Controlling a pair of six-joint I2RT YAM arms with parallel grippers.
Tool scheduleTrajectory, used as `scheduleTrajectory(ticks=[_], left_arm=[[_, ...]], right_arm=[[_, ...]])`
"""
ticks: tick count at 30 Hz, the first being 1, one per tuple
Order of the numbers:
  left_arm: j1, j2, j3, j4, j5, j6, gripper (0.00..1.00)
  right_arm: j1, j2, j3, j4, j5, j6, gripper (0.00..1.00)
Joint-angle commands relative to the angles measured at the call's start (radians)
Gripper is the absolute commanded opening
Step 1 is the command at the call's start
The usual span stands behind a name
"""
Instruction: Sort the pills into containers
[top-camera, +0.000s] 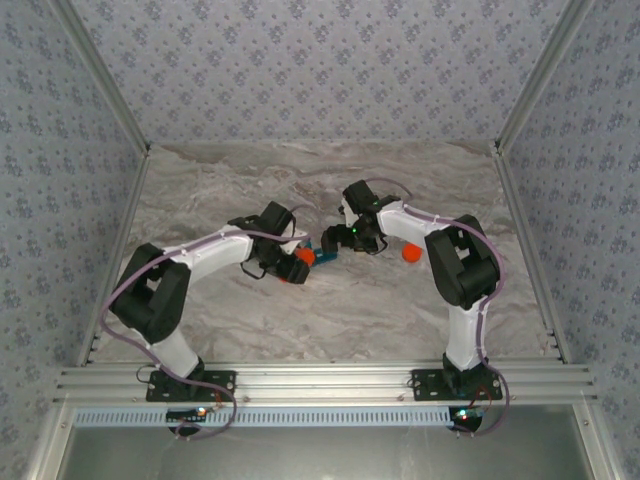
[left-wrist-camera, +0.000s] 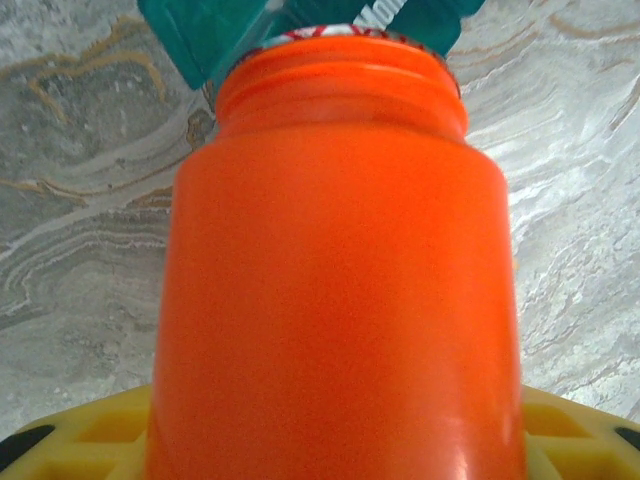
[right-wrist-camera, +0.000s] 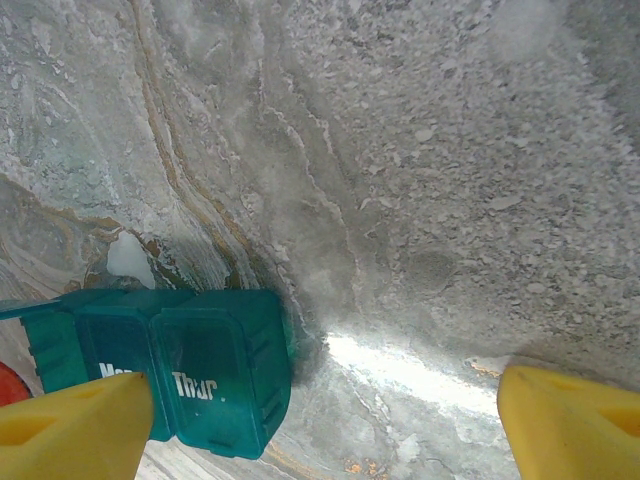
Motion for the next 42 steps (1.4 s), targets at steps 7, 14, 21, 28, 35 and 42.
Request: scheduleTrajectory(ticks=[7, 14, 21, 28, 35, 42], left_arm=[[0.004, 0.027, 0.065, -0.073, -0.011, 0.024, 0.00], [0.004, 0.044, 0.091, -0.106, -0.024, 0.031, 0.00], [0.005, 0.055, 0.105, -0.118, -0.026, 0.031, 0.00], [0.004, 0.053, 0.109, -0.118, -0.023, 0.032, 0.00], [0.004, 0.047, 0.098, -0.109, -0.021, 0.034, 0.00], [0.003, 0.022, 0.045, -0.032, -0.010, 0.026, 0.00]], right_arm=[[0.000, 0.030, 0.010, -0.023, -0.024, -0.012, 0.91], [-0.001, 0.030, 0.008, -0.023, -0.027, -0.012, 0.91], [0.000, 0.030, 0.009, -0.022, -0.027, -0.012, 0.91], [-0.002, 0.030, 0.008, -0.023, -0.028, -0.012, 0.91], [-0.002, 0.032, 0.009, -0.022, -0.028, -0.012, 0.91], [-0.002, 0.033, 0.011, -0.025, -0.030, -0.012, 0.91]])
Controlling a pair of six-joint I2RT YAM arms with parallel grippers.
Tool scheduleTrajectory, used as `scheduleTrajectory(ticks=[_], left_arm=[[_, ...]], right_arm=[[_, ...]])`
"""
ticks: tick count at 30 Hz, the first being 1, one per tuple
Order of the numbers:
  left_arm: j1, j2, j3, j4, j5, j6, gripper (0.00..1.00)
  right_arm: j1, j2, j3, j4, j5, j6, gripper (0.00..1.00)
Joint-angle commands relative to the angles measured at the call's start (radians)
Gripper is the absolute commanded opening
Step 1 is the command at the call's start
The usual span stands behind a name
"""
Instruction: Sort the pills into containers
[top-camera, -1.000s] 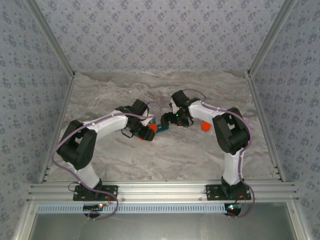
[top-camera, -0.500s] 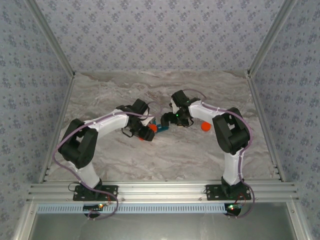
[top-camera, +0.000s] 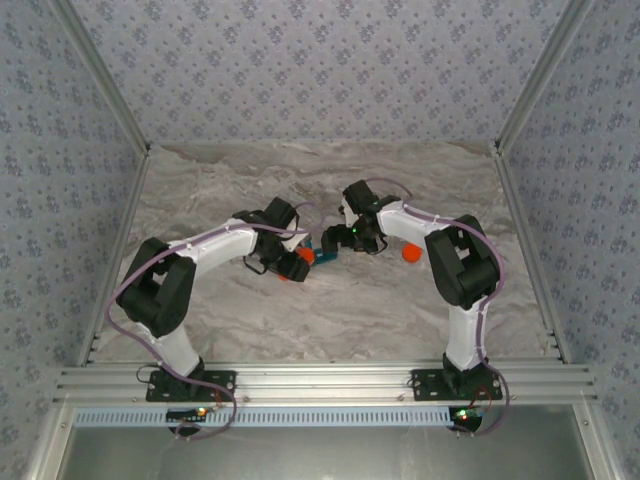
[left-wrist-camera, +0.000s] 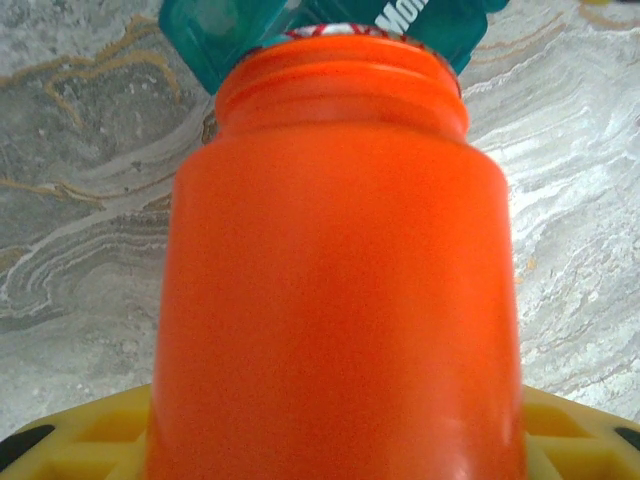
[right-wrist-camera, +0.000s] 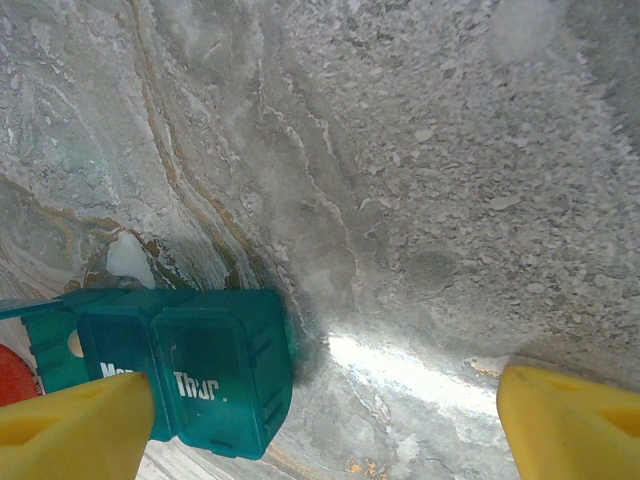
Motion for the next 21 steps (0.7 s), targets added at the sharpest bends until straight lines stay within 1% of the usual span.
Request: scheduleTrajectory(ticks=[1, 9, 21], left_arm=[[0.004, -0.028, -0.034, 0.046, 0.012, 0.005, 0.00], [0.005, -0.064, -0.090, 0.096, 0.018, 0.002, 0.00], [0.005, -0.173, -0.198, 0.258, 0.032, -0.020, 0.00]], right_arm=[[-0.001, 0.033, 0.013, -0.026, -0.031, -0.012, 0.91], [-0.001, 0.038, 0.016, -0.030, -0.033, -0.012, 0.91], [-0.002, 0.055, 0.037, -0.051, -0.037, -0.013, 0.91]])
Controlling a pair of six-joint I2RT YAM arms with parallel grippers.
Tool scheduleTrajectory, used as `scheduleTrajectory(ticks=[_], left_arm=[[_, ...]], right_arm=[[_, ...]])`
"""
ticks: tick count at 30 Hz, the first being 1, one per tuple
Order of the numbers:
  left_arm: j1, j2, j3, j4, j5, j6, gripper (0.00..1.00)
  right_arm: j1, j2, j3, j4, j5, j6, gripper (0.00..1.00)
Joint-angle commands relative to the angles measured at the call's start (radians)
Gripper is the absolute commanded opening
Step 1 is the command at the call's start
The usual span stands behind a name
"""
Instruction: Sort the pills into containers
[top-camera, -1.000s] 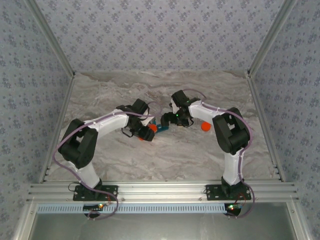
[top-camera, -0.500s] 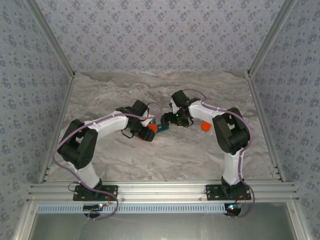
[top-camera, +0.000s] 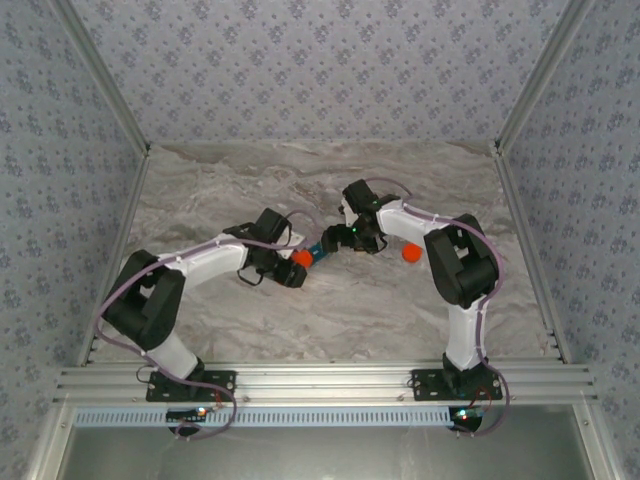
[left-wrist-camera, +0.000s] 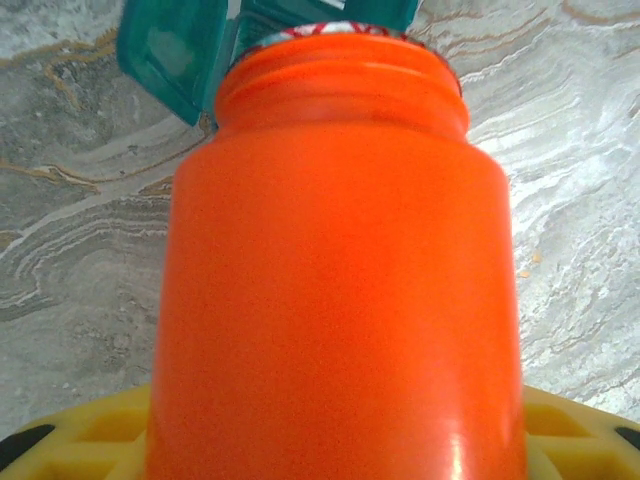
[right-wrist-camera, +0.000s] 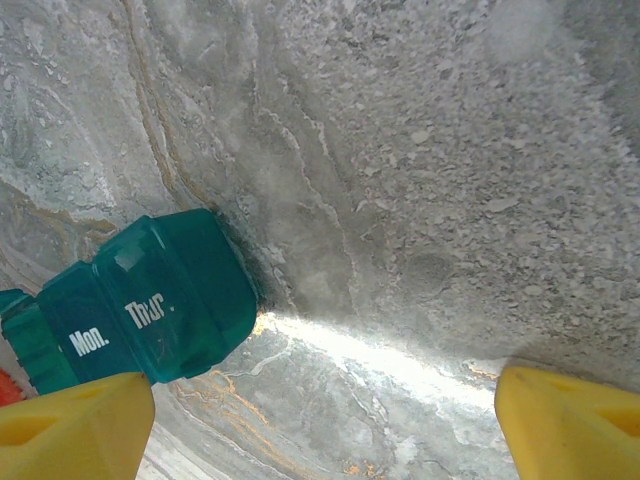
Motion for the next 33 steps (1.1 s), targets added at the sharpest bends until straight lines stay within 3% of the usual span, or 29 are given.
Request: scheduleTrajectory(ticks=[1, 11, 20, 33], left_arm=[[0.004, -0.064, -0.022, 0.076, 0.029, -0.009, 0.00], [0.004, -0.167, -0.122, 0.233, 0.042, -0.034, 0.00], [0.003, -0.230, -0.218, 0.440, 0.033, -0.054, 0.00], [0.001, -0.243, -0.255, 0.813, -0.003, -0.043, 0.00]], right_arm=[[-0.001, 0.044, 0.019, -0.032, -0.037, -0.012, 0.91], [0.000, 0.029, 0.020, -0.034, -0.037, -0.009, 0.91], [-0.009, -0.079, -0.044, 0.011, -0.041, 0.029, 0.91], [-0.119, -0.287, -0.006, -0.068, -0.022, 0.056, 0.92]])
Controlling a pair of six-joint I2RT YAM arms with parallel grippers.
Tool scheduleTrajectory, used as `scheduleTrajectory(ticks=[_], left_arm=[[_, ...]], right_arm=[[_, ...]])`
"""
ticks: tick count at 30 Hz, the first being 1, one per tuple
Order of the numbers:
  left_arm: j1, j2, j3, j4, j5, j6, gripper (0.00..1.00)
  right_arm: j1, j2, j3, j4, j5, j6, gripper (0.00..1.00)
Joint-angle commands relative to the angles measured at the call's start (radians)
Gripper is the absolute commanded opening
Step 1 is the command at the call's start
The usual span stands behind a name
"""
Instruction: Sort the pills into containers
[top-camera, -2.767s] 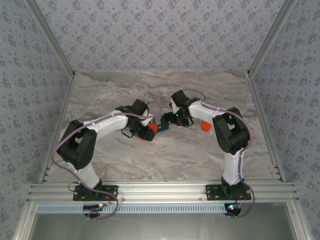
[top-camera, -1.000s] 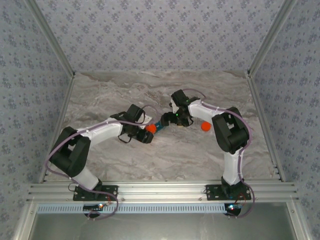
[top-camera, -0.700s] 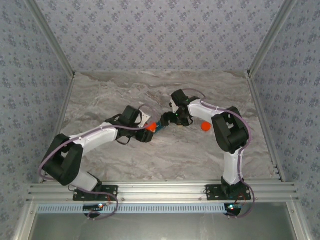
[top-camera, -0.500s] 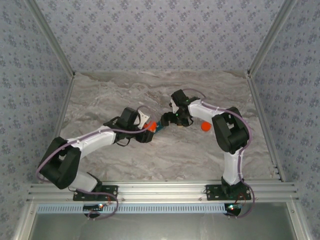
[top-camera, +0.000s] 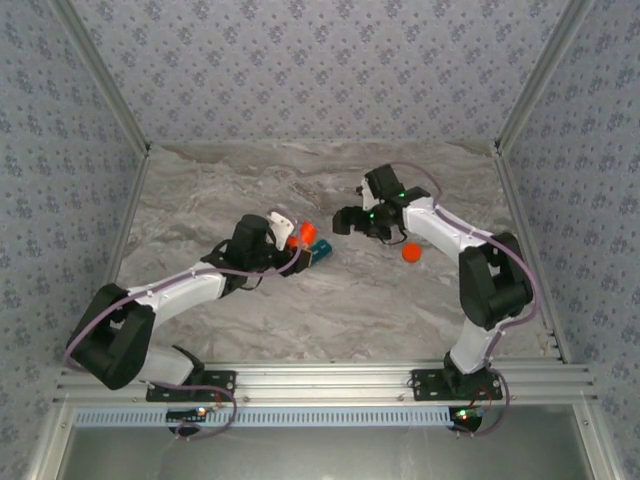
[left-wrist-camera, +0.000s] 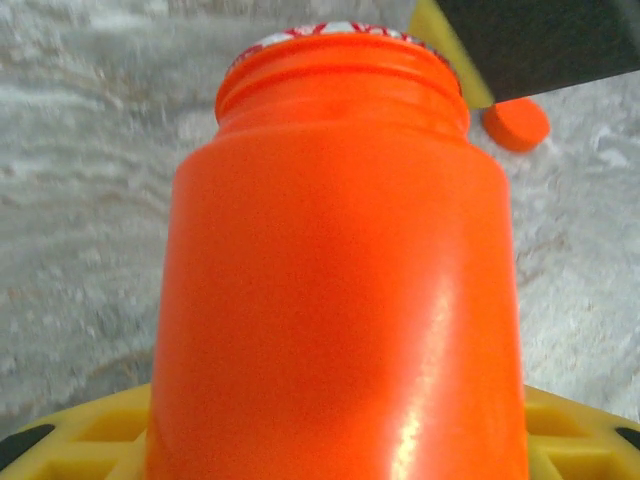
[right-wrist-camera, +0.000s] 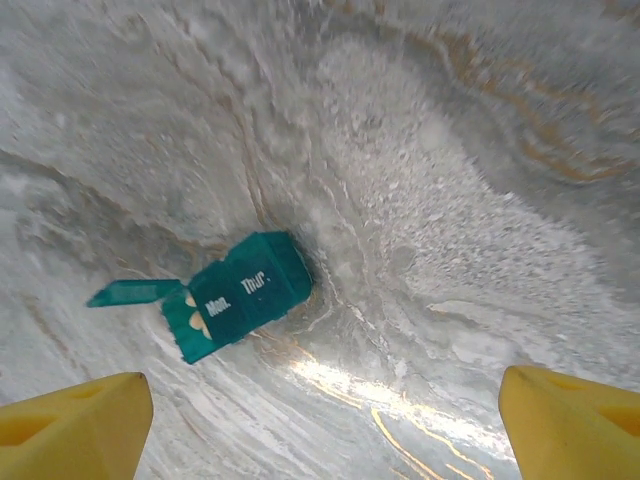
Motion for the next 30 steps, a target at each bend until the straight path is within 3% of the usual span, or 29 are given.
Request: scheduleTrajectory(ticks=[1, 12, 20, 30], left_arm=[[0.001, 0.003, 0.018, 0.195, -0.011, 0.004, 0.00], [-0.002, 0.099, 0.097, 0.493, -0.065, 0.041, 0.00], [-0.007, 0.115, 0.160, 0.643, -0.021, 0.054, 0.00], [-0.038, 0.107, 0.271, 0.648, 0.096, 0.116, 0.00]], right_arm=[[-0.040, -0.059, 0.046, -0.070, 0.018, 0.003, 0.92], [-0.225, -0.098, 0.088, -0.197, 0.077, -0.065, 0.94], [-0.340, -0.016, 0.119, -0.294, 0.145, -0.102, 0.94], [-0.309, 0.116, 0.126, -0.354, 0.266, -0.131, 0.92]])
